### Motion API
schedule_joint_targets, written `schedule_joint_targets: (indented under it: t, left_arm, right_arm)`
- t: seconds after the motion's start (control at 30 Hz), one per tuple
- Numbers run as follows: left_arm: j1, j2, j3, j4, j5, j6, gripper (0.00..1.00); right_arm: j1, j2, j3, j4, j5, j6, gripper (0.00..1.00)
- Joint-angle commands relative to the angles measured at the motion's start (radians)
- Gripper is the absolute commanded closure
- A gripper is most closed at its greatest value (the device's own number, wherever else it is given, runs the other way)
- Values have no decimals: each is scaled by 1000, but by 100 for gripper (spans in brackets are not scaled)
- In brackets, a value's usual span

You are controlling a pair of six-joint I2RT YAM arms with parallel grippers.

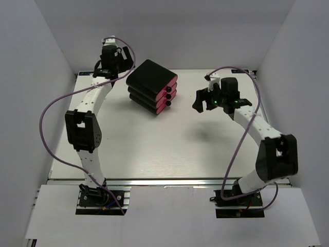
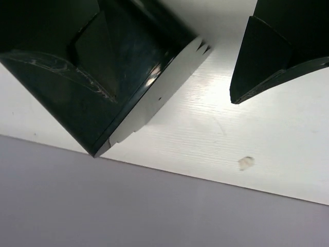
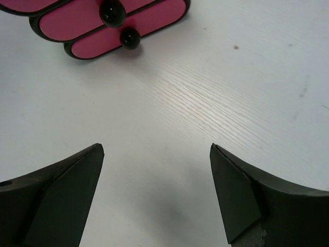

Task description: Sort the tools into containers

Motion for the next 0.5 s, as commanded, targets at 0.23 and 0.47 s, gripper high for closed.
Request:
schedule_joint_targets:
  t: [0.23,0.47]
  left_arm:
    - [7,-784,-684,204,174,-120,2]
    - [-2,-1254,-1120,136,398,-174,2]
  right_arm:
    - [-38,-333,-141,-187,169,-47,11]
    - [-153,-434,-134,-249,48,-56,11]
